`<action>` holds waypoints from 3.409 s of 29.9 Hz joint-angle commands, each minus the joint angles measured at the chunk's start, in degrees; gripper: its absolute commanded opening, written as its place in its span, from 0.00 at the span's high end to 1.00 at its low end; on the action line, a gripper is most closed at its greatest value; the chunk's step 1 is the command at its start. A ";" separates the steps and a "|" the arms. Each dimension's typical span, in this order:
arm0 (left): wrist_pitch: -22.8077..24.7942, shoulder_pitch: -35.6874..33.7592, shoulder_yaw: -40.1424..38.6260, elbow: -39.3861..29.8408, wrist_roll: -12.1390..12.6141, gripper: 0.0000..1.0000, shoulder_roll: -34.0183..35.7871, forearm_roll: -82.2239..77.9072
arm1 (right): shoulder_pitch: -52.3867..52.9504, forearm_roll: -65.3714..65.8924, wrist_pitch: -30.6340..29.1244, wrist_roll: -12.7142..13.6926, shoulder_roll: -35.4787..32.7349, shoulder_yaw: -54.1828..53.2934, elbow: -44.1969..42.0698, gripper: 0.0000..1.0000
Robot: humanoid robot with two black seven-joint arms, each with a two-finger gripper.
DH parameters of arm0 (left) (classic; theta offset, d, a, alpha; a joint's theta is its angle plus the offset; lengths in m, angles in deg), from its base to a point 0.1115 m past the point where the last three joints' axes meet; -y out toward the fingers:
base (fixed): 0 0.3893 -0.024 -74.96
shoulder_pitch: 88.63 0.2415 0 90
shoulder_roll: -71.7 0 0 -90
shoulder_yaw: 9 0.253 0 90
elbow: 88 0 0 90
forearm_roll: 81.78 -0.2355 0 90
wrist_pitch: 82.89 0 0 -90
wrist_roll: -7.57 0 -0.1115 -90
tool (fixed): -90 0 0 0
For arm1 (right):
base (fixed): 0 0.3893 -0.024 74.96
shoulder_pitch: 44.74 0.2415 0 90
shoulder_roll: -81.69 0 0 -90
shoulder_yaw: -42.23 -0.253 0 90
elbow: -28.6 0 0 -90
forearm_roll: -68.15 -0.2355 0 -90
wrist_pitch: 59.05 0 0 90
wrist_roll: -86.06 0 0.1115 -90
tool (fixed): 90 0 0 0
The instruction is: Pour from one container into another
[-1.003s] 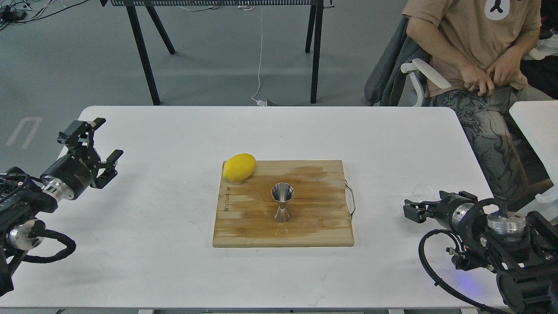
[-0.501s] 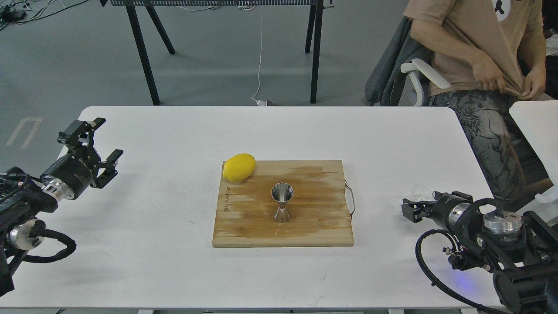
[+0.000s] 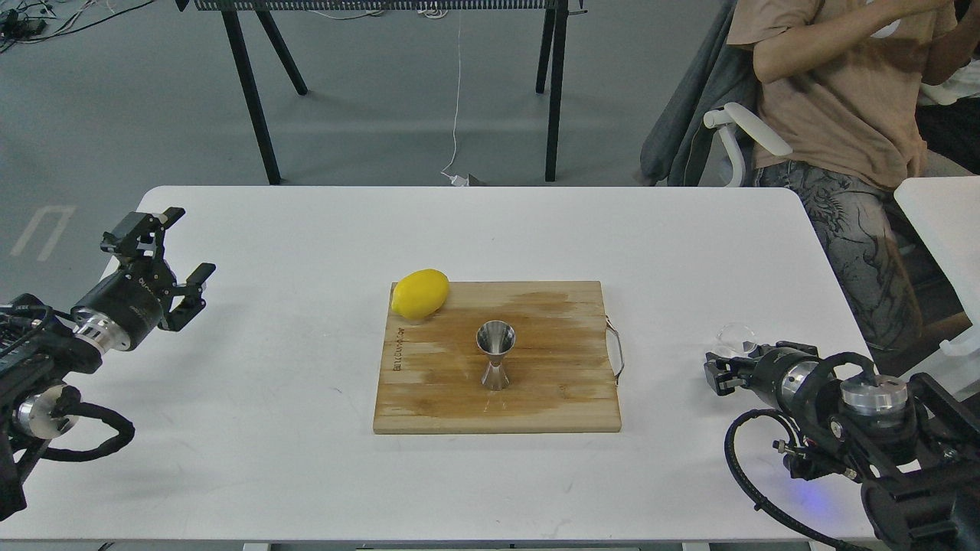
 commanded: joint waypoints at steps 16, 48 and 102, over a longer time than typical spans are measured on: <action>0.00 0.00 -0.01 1.23 0.00 0.01 -0.27 0.00 | -0.47 0.01 0.00 -0.35 -0.04 0.00 0.06 0.57; 0.00 0.00 -0.01 1.23 0.00 0.01 -0.36 0.00 | -1.88 26.97 -21.14 -1.49 0.83 1.76 23.09 0.61; 0.00 0.26 -0.36 1.23 0.00 0.01 -1.41 0.17 | 15.17 74.80 -20.26 -4.48 2.51 35.95 20.45 0.62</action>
